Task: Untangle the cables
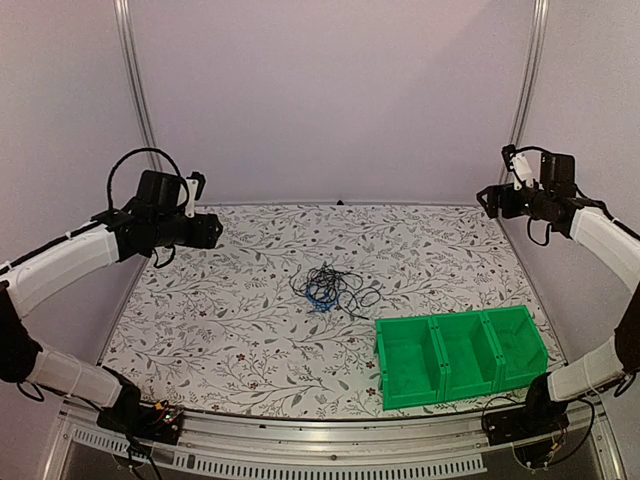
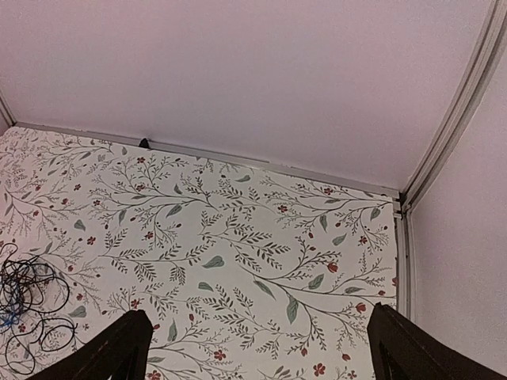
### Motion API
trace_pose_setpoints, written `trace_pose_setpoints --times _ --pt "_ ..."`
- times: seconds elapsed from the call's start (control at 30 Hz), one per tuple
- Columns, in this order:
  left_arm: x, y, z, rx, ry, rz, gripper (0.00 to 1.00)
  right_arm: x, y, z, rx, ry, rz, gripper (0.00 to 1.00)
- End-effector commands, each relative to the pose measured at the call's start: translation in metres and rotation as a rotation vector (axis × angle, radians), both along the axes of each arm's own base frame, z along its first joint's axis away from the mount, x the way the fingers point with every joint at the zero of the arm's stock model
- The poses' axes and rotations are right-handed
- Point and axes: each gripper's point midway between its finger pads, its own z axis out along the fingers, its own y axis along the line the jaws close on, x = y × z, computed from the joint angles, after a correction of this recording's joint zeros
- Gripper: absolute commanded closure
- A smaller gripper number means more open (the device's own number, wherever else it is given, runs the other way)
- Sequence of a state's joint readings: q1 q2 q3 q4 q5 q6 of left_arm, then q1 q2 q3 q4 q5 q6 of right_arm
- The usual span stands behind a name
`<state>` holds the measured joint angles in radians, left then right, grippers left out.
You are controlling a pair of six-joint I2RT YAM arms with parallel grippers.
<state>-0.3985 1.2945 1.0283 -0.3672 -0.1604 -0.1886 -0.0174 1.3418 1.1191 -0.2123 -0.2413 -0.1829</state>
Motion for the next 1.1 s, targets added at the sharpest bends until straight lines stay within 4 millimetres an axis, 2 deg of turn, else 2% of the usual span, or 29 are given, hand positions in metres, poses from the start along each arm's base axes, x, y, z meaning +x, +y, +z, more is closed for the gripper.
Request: trace_pose_setpoints --times 0.0,0.17,0.4,0.5,0.6,0.67,0.77,0.87,0.97,1.07 --pt "-0.006 0.001 0.001 -0.033 -0.054 -0.032 0.3 -0.011 -0.001 -0.002 0.004 -0.03 0.007 0.01" --pt "-0.017 -0.011 -0.017 -0.049 -0.018 -0.072 0.34 -0.03 0.026 -0.027 -0.008 0.017 0.162 0.03" --pt "-0.02 -0.053 -0.043 -0.078 0.076 -0.151 0.43 -0.052 0.084 -0.049 -0.043 0.044 0.425 0.16" --pt "-0.022 -0.076 -0.058 -0.096 0.141 -0.197 0.48 -0.065 0.114 -0.063 -0.061 0.057 0.558 0.28" --pt "-0.023 -0.097 -0.074 -0.11 0.201 -0.23 0.53 -0.078 0.145 -0.082 -0.082 0.084 0.684 0.47" --pt "-0.023 -0.109 -0.084 -0.122 0.236 -0.242 0.54 -0.086 0.165 -0.097 -0.088 0.117 0.758 0.56" --pt "-0.022 -0.127 -0.095 -0.155 0.273 -0.267 0.54 -0.103 0.197 -0.124 -0.094 0.188 0.865 0.64" --pt "-0.017 -0.147 -0.101 -0.175 0.283 -0.287 0.48 -0.122 0.224 -0.153 -0.151 0.241 0.954 0.67" --pt "-0.008 -0.164 -0.108 -0.181 0.297 -0.291 0.45 -0.14 0.241 -0.172 -0.18 0.284 1.025 0.68" --pt "0.004 -0.176 -0.119 -0.179 0.324 -0.278 0.45 -0.149 0.251 -0.183 -0.212 0.307 1.058 0.68"
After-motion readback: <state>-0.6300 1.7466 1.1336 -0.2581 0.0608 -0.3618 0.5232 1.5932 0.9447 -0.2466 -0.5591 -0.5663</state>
